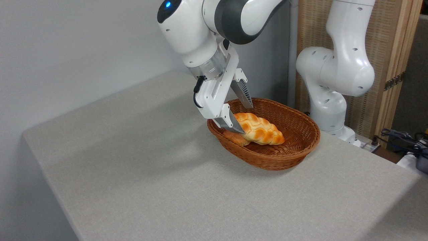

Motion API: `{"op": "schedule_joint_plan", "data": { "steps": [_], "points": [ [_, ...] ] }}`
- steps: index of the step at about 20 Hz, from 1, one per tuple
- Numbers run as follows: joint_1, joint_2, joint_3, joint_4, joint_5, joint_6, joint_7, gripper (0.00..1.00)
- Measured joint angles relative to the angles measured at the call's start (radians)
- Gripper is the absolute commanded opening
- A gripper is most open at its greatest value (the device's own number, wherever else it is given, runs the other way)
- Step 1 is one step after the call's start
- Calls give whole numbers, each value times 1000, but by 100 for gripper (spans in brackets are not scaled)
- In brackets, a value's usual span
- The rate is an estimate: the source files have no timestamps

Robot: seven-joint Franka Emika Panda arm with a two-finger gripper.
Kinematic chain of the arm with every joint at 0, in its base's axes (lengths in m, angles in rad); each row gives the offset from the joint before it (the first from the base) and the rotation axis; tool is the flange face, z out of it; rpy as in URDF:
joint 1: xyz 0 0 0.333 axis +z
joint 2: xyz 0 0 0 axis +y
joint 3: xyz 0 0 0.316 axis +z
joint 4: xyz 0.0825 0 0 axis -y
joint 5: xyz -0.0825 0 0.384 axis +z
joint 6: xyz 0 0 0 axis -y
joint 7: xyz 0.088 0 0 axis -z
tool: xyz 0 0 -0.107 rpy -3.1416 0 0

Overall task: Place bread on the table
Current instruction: 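Move the gripper over the basket and lower it onto the braided roll, then close the gripper on the end of the braided roll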

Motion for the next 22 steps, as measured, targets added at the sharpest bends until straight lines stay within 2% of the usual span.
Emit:
{"op": "schedule_joint_plan", "data": {
  "steps": [1, 2, 3, 5, 7, 8, 12, 22],
  "points": [
    [0, 2, 0, -2, 0, 0, 1, 55],
    [0, 4, -1, -4, 0, 0, 1, 50],
    [0, 6, -1, -5, 0, 0, 1, 47],
    [-1, 15, -1, -7, 0, 0, 1, 46],
    [-1, 23, -1, -8, 0, 0, 1, 37],
    [-1, 27, -1, -8, 0, 0, 1, 29],
    [-1, 39, -1, -8, 0, 1, 1, 17],
    [0, 38, 0, 7, 0, -11, 19, 18]
  ]
}}
